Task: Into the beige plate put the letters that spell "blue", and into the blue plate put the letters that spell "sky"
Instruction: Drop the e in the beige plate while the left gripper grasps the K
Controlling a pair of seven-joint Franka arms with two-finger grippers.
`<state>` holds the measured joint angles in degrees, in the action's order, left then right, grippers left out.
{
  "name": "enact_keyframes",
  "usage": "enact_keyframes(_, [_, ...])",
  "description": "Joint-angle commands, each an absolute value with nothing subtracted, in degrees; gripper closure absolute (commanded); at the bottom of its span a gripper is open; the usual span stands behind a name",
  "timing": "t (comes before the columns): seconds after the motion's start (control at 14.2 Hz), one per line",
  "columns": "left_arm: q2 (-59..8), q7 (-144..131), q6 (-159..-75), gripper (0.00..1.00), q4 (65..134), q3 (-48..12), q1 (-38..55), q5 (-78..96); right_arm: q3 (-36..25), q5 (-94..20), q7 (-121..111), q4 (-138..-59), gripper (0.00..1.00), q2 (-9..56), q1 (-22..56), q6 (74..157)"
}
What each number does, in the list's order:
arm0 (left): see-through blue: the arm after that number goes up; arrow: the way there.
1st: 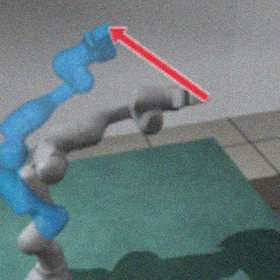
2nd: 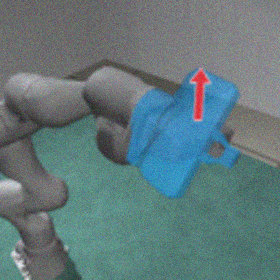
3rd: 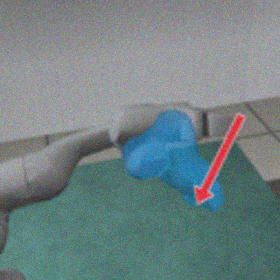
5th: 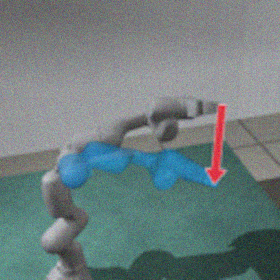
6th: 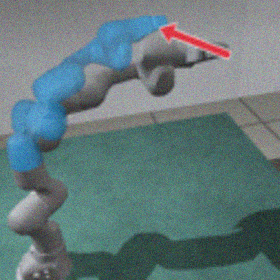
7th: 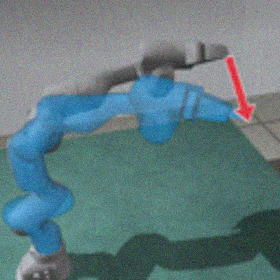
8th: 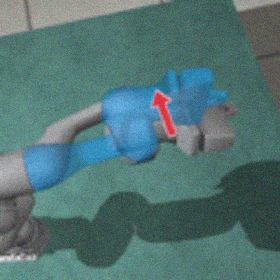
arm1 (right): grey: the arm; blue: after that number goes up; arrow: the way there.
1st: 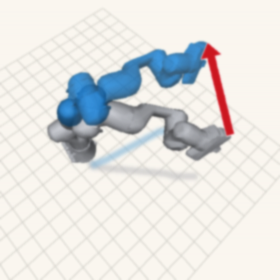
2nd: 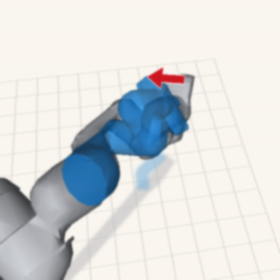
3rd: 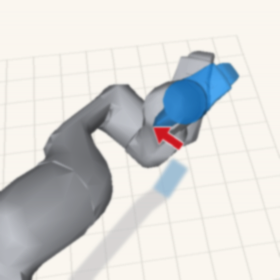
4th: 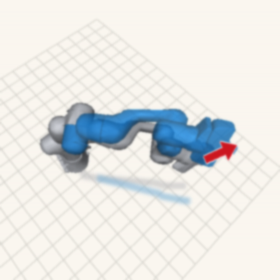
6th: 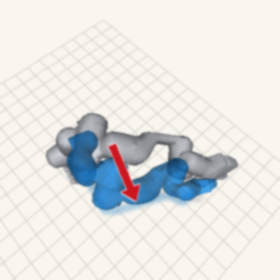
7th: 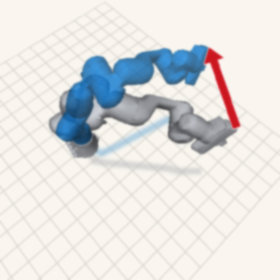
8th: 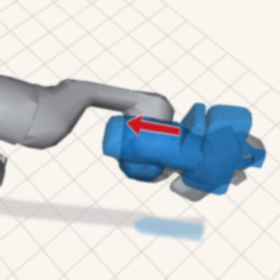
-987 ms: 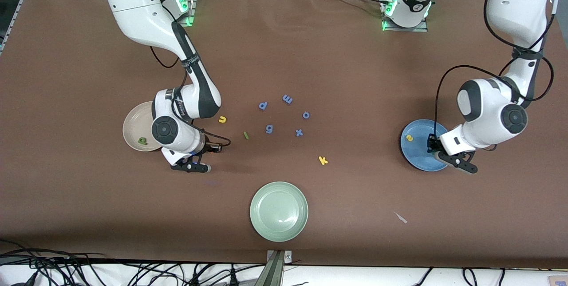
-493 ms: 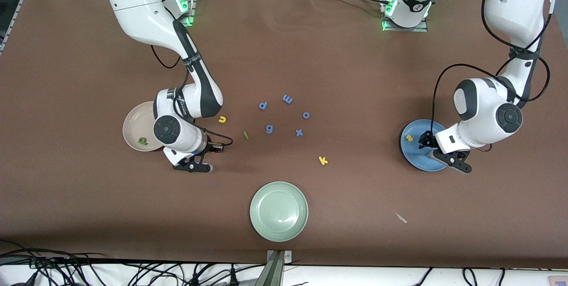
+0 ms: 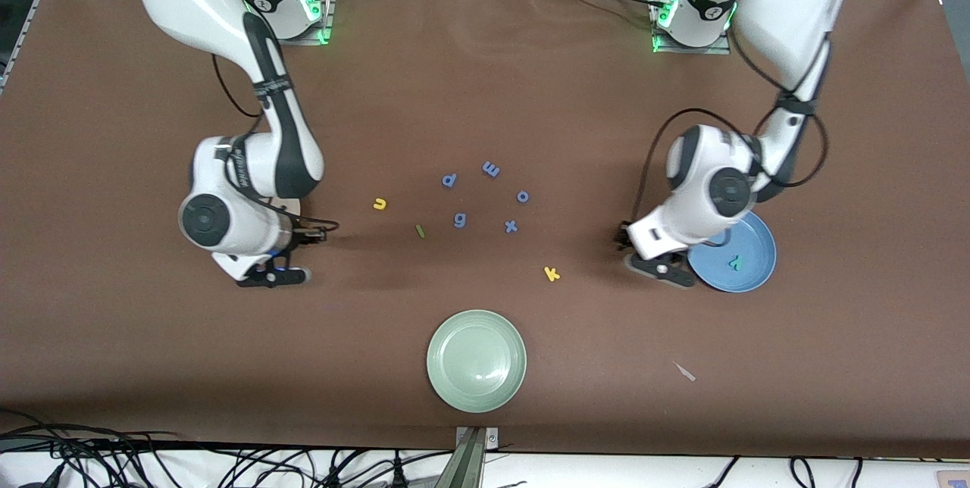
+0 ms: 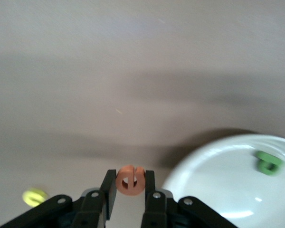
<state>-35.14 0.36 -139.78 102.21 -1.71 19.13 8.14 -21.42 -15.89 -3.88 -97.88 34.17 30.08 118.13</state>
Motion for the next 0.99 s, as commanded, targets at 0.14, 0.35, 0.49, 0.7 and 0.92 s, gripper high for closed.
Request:
enact_keyframes(0.14, [-44.4, -12.6, -139.4, 0.30, 88.7, -0.6, 25.0, 9.0, -24.5, -16.3, -11.5, -105.9, 0.89, 30.8, 30.5, 119.2])
enact_keyframes(0.35, [-47.8, -16.8, -140.2, 0.30, 82.8, -0.3, 27.0, 9.0, -25.0, -16.3, -11.5, -106.3, 0.73, 32.1, 29.8, 118.6])
enact_keyframes(0.49, [-48.9, -18.5, -142.5, 0.30, 82.4, -0.3, 27.8, 9.4, -25.0, -16.3, -10.7, -106.1, 0.00, 32.1, 29.7, 118.5])
enact_keyframes(0.7, [-50.1, -18.9, -144.2, 0.29, 83.2, -0.3, 28.7, 9.5, -24.7, -16.4, -6.8, -104.1, 0.00, 31.9, 30.5, 116.4])
enact_keyframes(0.92, [-50.5, -18.8, -144.8, 0.28, 83.8, -0.3, 29.2, 9.1, -24.3, -17.4, 0.4, -103.4, 0.00, 32.0, 32.9, 116.8])
